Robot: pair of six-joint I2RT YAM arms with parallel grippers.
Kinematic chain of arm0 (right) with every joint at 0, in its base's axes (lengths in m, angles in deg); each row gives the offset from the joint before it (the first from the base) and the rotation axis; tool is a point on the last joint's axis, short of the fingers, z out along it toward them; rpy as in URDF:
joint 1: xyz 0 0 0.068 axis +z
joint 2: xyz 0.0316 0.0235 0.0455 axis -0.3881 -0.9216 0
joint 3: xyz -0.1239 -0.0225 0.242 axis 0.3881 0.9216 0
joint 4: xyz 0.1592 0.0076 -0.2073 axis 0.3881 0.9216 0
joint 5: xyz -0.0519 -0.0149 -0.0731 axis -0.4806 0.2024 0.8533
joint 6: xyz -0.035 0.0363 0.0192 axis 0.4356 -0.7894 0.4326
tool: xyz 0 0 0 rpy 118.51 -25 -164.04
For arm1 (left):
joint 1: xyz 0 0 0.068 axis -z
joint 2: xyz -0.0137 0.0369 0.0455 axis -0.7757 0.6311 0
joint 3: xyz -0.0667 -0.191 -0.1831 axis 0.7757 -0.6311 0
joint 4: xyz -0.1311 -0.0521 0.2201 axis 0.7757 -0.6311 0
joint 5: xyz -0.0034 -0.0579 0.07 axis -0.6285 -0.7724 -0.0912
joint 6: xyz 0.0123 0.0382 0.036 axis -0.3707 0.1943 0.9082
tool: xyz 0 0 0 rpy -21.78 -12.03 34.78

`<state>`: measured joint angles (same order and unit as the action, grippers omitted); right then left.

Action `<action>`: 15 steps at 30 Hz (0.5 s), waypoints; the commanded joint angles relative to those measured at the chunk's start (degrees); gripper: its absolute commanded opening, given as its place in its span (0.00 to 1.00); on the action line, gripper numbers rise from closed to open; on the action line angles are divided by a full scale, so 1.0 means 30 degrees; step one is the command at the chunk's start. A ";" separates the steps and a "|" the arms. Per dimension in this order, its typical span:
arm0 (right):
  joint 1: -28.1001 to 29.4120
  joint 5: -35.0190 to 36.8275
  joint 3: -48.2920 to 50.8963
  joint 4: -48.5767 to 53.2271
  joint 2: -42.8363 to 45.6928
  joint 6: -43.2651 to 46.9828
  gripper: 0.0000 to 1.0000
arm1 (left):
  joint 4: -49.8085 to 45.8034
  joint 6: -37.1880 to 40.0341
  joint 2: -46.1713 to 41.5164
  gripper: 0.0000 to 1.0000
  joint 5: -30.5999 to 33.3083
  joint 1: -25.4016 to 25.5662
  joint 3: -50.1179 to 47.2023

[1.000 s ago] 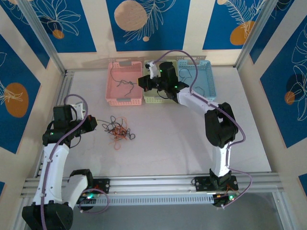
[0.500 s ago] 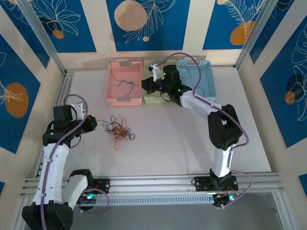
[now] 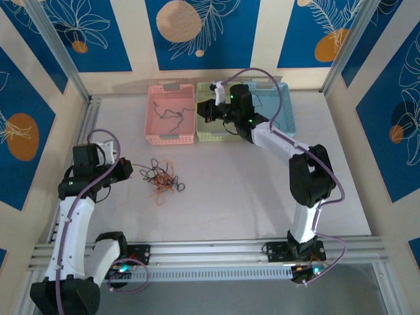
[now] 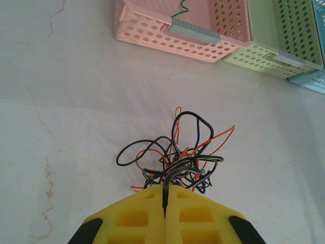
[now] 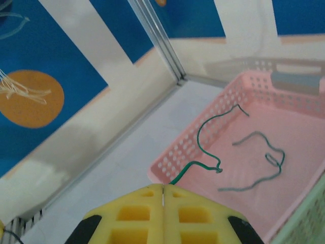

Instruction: Untangle the cables

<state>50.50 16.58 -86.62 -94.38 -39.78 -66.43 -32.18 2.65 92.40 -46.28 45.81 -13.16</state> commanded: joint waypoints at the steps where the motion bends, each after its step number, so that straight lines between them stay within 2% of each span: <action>1: -0.0106 -0.0365 -0.1494 -0.0633 -0.0293 -0.0902 0.00 | 0.0106 -0.0132 -0.0233 0.00 -0.0292 0.0192 -0.0051; 9: 0.0730 0.0793 -0.1951 0.1419 -0.1182 0.0615 0.00 | 0.0134 -0.0166 -0.0397 0.00 -0.0291 0.0184 -0.0057; 15: 0.1660 0.2799 -0.2071 0.2696 -0.1938 0.1465 0.00 | 0.0109 -0.0141 -0.0452 0.00 -0.0234 0.0193 -0.0050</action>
<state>54.43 21.39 -91.89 -88.82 -45.05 -64.22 -32.18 2.65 91.96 -46.28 45.87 -13.20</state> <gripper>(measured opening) 0.052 0.068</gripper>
